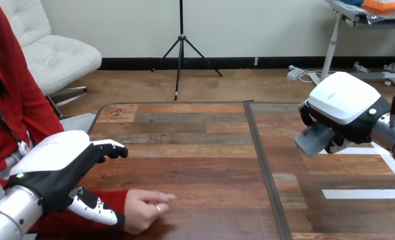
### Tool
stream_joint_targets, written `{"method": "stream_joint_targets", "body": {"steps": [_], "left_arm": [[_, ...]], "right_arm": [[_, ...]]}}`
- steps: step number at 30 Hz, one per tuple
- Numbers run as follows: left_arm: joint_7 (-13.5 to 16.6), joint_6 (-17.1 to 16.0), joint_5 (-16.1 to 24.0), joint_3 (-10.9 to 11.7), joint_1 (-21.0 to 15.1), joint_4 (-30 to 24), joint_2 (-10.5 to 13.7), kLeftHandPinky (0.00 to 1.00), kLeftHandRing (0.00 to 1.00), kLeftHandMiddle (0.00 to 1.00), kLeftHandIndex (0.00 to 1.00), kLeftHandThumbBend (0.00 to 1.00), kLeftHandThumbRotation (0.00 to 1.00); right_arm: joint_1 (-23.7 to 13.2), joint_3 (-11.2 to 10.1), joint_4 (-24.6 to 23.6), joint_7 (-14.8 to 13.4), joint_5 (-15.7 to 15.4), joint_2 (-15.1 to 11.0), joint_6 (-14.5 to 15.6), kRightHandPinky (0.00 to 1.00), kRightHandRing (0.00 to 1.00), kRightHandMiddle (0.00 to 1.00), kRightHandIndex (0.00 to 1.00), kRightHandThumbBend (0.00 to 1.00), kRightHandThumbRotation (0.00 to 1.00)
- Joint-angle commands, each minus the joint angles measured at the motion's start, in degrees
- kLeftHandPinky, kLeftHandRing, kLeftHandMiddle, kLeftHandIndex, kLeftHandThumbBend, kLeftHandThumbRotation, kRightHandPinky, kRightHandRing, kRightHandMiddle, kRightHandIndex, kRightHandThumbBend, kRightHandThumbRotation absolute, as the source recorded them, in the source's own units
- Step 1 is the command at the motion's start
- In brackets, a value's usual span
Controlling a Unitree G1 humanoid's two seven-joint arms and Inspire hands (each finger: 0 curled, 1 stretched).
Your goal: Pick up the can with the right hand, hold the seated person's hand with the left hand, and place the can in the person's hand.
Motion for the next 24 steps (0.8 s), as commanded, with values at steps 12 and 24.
{"method": "stream_joint_targets", "body": {"steps": [12, 24], "left_arm": [[-2.82, 3.34, 5.17, -3.63, -5.5, -3.15, 1.06, 0.68, 0.77, 0.8, 0.77, 1.0, 0.15], [-8.25, 7.33, 5.7, -5.84, -7.41, -4.2, 1.27, 0.69, 0.79, 0.82, 0.79, 1.0, 0.07]], "right_arm": [[-4.04, -1.46, -1.2, -0.77, 2.67, -1.58, 1.18, 0.4, 0.47, 0.52, 0.47, 0.7, 0.0], [-3.8, -1.31, -0.89, -2.14, 2.27, -1.65, 1.89, 0.4, 0.47, 0.51, 0.46, 0.72, 0.0]]}}
